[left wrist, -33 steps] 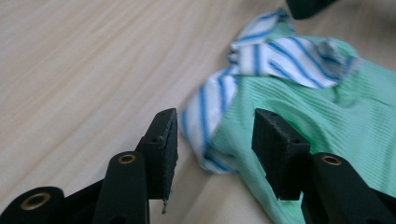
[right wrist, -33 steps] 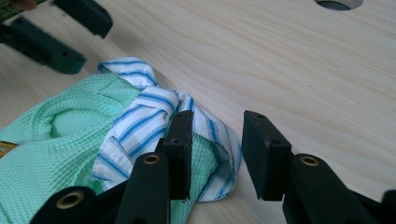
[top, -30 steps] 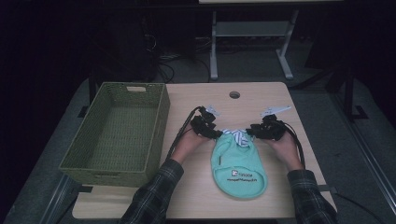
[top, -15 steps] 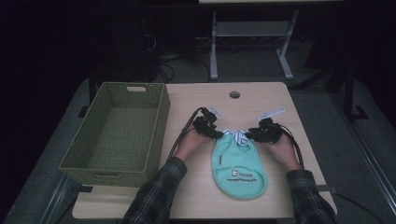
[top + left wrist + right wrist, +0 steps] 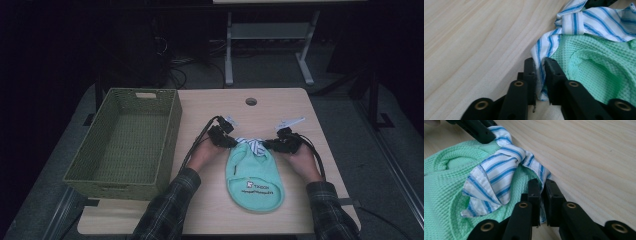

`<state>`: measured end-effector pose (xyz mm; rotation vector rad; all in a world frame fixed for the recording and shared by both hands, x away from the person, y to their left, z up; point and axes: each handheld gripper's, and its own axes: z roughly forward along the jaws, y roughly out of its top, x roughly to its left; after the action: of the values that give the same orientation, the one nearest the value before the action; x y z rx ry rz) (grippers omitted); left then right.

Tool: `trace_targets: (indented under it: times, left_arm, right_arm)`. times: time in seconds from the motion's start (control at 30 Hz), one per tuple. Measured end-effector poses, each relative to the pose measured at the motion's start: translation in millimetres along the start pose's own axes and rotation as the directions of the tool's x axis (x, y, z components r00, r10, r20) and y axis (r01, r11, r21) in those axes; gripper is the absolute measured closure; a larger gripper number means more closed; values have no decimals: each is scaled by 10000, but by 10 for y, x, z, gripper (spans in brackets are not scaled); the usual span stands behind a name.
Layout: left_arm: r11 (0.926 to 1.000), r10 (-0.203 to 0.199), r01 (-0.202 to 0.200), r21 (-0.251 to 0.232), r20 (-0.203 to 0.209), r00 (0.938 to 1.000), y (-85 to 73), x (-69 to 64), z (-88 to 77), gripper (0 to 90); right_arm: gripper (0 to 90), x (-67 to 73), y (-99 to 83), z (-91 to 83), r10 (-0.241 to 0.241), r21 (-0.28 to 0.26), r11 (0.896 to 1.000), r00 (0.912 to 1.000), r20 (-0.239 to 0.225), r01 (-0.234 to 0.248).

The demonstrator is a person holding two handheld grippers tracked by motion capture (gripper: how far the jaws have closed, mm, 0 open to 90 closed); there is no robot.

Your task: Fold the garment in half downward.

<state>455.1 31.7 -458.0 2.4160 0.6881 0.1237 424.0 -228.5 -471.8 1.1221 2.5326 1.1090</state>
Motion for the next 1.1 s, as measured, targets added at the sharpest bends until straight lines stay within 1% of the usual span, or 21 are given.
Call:
trace_targets:
  times: [0.07, 0.1, 0.17, 0.23, 0.37, 0.4, 0.43, 0.47, 0.5, 0.53, 0.57, 0.6, 0.63, 0.73, 0.8, 0.93, 0.97, 1.0, 1.03, 1.07, 1.1]
  left_arm:
    - [10000, 26, -26, 44, -95, 10000, 12, -19, 3, 849]
    - [9998, 135, -134, 118, -153, 9998, 19, -23, 1, 853]
    - [9995, 219, -208, 238, -463, 9987, 28, -56, -5, 858]
    - [9995, 205, -186, 262, -746, 9970, 26, -71, -10, 862]
    - [9992, 266, -239, 309, -896, 9956, 23, -68, -39, 865]
    - [9997, 140, -123, 192, -922, 9956, 23, -71, -57, 865]
    - [9998, 163, -150, 150, -939, 9955, 25, -66, -76, 865]
    - [9999, 132, -133, 0, -911, 9958, 30, -62, -98, 865]
    - [9998, 188, -198, -95, -944, 9954, 40, -57, -133, 865]
    - [9998, 61, -80, -201, -938, 9956, 45, -67, -156, 864]
    - [9992, 45, -81, -383, -932, 9956, 57, -72, -193, 864]
    - [9988, 91, -138, -475, -969, 9953, 70, -77, -232, 864]
    - [9984, 109, -164, -535, -1013, 9948, 77, -81, -251, 864]
    - [9974, 211, -291, -660, -1190, 9927, 105, -98, -336, 864]
    - [9959, 228, -336, -840, -1263, 9917, 117, -105, -395, 864]
    - [9912, 286, -465, -1238, -1425, 9894, 149, -130, -520, 865]
    - [9906, 394, -582, -1239, -1488, 9881, 157, -137, -550, 865]
    - [9899, 396, -596, -1284, -1532, 9874, 161, -148, -565, 865]
    - [9889, 539, -749, -1285, -1599, 9857, 169, -151, -598, 865]
    - [9889, 494, -707, -1309, -1593, 9860, 170, -157, -619, 865]
    - [9874, 524, -755, -1392, -1625, 9853, 176, -160, -655, 865]
  right_arm:
    - [852, 7, 6, 4, -36, 15, 10000, 10000, 57, 36]
    - [855, 17, 11, 4, -101, 64, 9999, 9999, 121, 100]
    - [859, 32, 16, 6, -123, 74, 9999, 9997, 233, 122]
    - [862, 40, 21, 1, -131, 138, 9998, 9995, 280, 127]
    - [865, 77, 49, -1, -308, 221, 9993, 9982, 516, 297]
    - [865, 79, 57, -9, -264, 188, 9995, 9985, 482, 255]
    - [865, 73, 65, -25, -220, 135, 9997, 9987, 451, 214]
    - [865, 73, 72, -40, -121, 108, 9999, 9991, 404, 116]
    - [864, 67, 82, -59, -100, 36, 9999, 9992, 391, 99]
    - [864, 63, 91, -81, -71, -57, 10000, 9993, 374, 73]
    - [865, 63, 98, -98, -40, -125, 9999, 9994, 353, 44]
    - [864, 60, 108, -125, -59, -233, 9997, 9994, 332, 67]
    - [864, 67, 123, -149, 23, -294, 9996, 9996, 297, -14]
    - [864, 87, 174, -205, -172, -419, 9989, 9992, 373, 188]
    - [864, 117, 222, -252, -226, -503, 9984, 9988, 424, 248]
    - [864, 152, 295, -343, -529, -756, 9955, 9974, 481, 565]
    - [864, 168, 314, -367, -570, -721, 9956, 9971, 500, 606]
    - [864, 183, 327, -387, -676, -772, 9944, 9963, 535, 716]
    - [865, 193, 336, -400, -729, -823, 9936, 9959, 534, 771]
    - [864, 210, 353, -423, -779, -838, 9931, 9954, 556, 824]
    - [864, 218, 363, -438, -834, -861, 9924, 9950, 555, 880]
